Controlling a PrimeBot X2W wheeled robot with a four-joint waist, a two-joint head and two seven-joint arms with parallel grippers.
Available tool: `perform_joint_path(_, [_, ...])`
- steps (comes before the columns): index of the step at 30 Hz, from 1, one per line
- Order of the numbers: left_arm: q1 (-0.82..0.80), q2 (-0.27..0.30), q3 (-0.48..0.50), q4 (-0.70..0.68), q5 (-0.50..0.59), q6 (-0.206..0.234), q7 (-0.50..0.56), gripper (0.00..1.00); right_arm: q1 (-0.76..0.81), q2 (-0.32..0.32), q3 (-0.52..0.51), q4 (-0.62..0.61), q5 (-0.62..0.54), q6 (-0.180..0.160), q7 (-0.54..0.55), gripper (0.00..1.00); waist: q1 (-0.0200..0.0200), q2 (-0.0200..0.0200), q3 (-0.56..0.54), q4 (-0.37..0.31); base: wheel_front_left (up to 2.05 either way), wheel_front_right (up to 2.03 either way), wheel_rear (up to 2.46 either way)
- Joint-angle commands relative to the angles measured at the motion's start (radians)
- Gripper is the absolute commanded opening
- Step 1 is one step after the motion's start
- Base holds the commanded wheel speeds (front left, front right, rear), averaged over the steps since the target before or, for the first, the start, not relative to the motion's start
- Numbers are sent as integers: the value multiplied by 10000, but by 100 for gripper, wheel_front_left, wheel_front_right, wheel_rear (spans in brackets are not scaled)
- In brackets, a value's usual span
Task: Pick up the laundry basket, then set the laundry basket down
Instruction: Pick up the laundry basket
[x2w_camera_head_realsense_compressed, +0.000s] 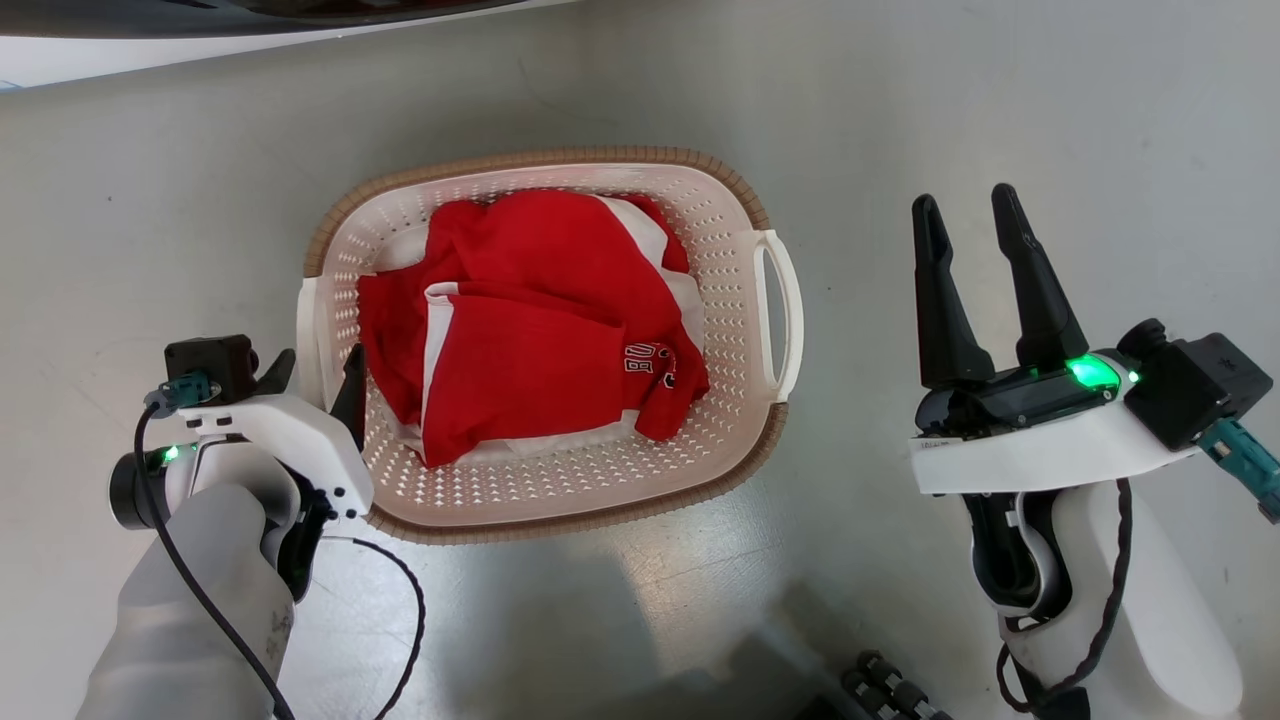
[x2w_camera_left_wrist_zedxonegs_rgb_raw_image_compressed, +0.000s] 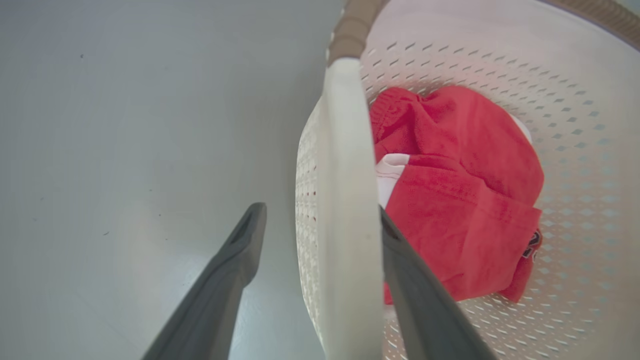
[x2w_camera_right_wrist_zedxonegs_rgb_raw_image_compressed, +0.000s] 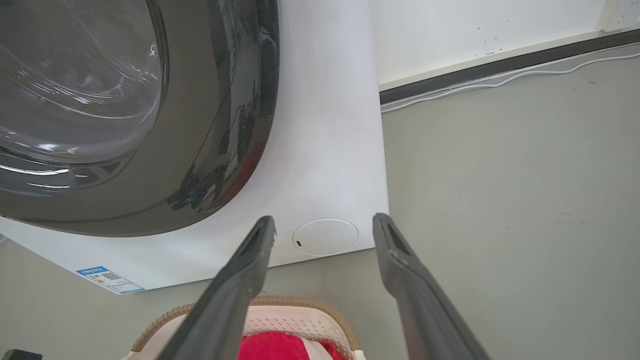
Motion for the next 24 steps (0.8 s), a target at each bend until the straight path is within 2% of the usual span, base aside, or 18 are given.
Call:
perform_joint_path(1, [3, 267, 111, 48, -152, -58, -61, 100, 89, 10, 252, -264, 83, 71, -138, 100, 0, 0, 16, -41, 0, 0, 0])
perform_joint_path(2, [-28, 272, 66, 128, -207, -58, -61, 94, 84, 10, 271, -252, 105, 71, -138, 100, 0, 0, 21, -62, 0, 0, 0])
perform_joint_path(3, [-55, 264, 17, 235, -278, -58, -61, 82, 80, 10, 290, -240, 126, 71, -138, 100, 0, 0, 25, -84, 0, 0, 0])
perform_joint_path(4, [-93, 260, -43, 336, -339, -58, -61, 49, 77, 10, 306, -227, 144, 71, -138, 100, 0, 0, 29, -103, 0, 0, 0])
perform_joint_path(5, [-132, 264, -101, 405, -389, -58, -61, 46, 72, 10, 319, -215, 159, 71, -138, 100, 0, 0, 31, -119, 0, 0, 0])
perform_joint_path(6, [-165, 266, -154, 465, -441, -58, -61, 21, 67, 10, 329, -202, 170, 71, -138, 100, 0, 0, 32, -131, 0, 0, 0])
perform_joint_path(7, [-196, 269, -199, 528, -501, -58, -61, 0, 58, 10, 336, -188, 183, 71, -138, 100, 0, 0, 35, -143, 0, 0, 0])
perform_joint_path(24, [117, 167, -342, 1063, -1860, -58, -51, 0, 14, 10, 409, 55, 222, 71, -138, 100, 0, 0, -463, 69, 0, 0, 0])
